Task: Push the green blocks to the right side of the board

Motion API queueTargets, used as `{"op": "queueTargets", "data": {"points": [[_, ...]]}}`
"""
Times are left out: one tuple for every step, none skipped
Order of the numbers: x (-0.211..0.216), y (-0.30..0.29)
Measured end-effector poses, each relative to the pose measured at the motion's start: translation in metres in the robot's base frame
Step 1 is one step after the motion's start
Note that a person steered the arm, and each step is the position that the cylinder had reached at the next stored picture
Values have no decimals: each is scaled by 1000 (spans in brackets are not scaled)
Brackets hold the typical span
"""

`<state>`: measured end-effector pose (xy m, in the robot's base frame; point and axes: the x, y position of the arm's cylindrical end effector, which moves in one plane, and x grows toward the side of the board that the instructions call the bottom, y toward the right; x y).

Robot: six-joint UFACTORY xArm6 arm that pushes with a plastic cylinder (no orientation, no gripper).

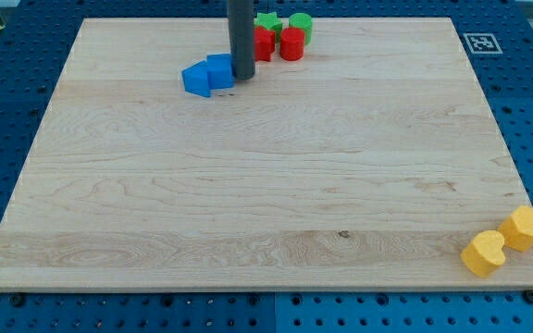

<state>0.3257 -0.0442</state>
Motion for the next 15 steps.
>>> {"op": "queueTargets", "data": {"points": [[3,-22],[3,-29],[-15,-24],[-44,-24],[-48,-24],[-71,-28],[-89,-27],[-89,-3],[-92,12],[-93,16],[-93,10],[-98,-7],[-105,-7],[-118,-1],[-113,14]]}}
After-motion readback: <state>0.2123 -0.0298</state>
